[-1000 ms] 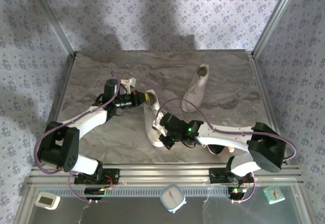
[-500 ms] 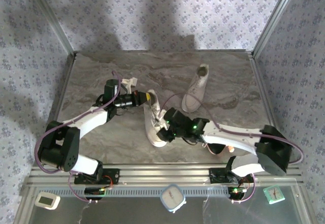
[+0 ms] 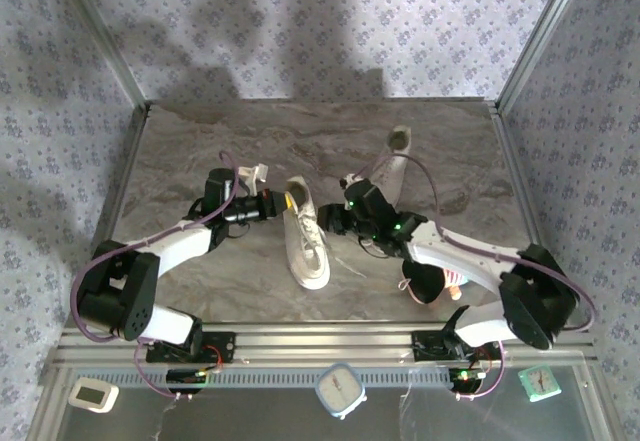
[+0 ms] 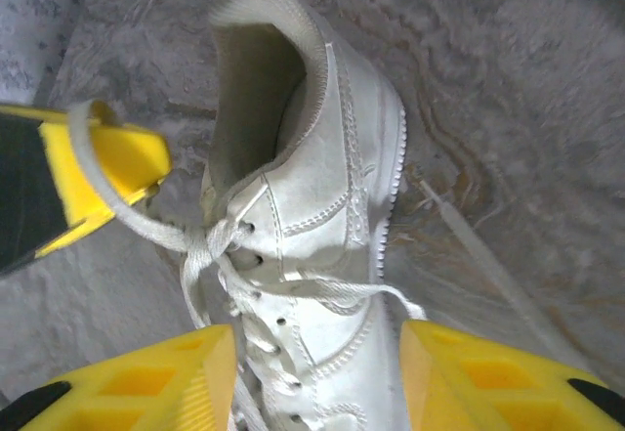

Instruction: Tie the shoes

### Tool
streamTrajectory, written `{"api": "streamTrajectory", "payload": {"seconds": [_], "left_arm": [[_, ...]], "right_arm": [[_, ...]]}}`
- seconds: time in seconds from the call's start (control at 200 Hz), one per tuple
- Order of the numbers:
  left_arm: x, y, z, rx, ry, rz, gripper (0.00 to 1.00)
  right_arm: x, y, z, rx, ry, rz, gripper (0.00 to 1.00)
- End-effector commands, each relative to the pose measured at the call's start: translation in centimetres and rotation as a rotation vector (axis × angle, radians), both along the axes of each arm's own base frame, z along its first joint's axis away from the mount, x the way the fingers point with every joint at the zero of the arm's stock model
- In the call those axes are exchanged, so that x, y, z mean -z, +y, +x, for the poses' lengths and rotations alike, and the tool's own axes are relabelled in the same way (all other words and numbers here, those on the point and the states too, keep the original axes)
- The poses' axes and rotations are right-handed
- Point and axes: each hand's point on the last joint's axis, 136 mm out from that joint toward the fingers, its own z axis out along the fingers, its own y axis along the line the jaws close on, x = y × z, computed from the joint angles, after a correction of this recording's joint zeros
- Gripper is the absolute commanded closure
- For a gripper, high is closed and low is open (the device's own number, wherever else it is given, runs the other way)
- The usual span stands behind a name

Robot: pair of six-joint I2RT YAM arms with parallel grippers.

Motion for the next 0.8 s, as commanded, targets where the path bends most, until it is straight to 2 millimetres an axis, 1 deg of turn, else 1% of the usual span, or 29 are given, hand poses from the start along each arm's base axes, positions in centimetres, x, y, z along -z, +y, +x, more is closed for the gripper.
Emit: {"api": "streamTrajectory", "payload": {"seconds": [0.0, 0.105, 0.25, 0.4, 0.615, 0.795], "left_arm": [[-0.9, 0.0, 0.5, -0.015, -0.037, -0.002, 1.0], [-0.8, 0.1, 0.4, -0.018, -0.035, -0.004, 1.0], [-1.0, 0.1, 0.4, -0.016, -0.037, -0.006, 1.0], [-1.0, 0.1, 0.3, -0.013, -0.038, -0.007, 1.0], [-1.2, 0.1, 0.3, -0.011, -0.043, -0.008, 1.0], [-1.1, 0.1, 0.3, -0.009, -0.041, -0.007, 1.0]], "right_arm": [[-2.2, 2.2, 1.6, 0.056, 0.042, 0.149, 0.49], [-1.9, 2.7, 2.4, 0.071, 0.048, 0.151, 0.45], [-1.4, 3.5, 3.2, 0.061, 0.06, 0.155, 0.47], [-1.0, 4.3, 3.9, 0.049, 0.074, 0.157, 0.52], [-0.2, 5.1, 4.4, 0.035, 0.098, 0.15, 0.58], [-0.1, 5.4, 4.6, 0.027, 0.101, 0.149, 0.71]]}}
